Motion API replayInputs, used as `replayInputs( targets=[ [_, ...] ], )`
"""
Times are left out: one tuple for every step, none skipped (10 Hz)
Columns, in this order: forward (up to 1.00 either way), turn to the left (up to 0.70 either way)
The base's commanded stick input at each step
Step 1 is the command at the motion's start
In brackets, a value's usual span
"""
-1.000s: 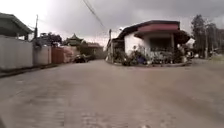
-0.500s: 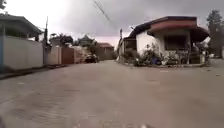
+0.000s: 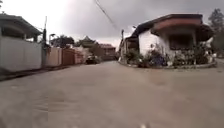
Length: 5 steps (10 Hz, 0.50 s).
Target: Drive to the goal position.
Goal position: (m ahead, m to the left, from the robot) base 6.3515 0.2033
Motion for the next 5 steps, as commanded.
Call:
replayInputs(
  targets=[
    [1.00,0.00],
    [1.00,0.00],
    [1.00,0.00],
    [1.00,0.00],
    [1.00,0.00]
  ],
)
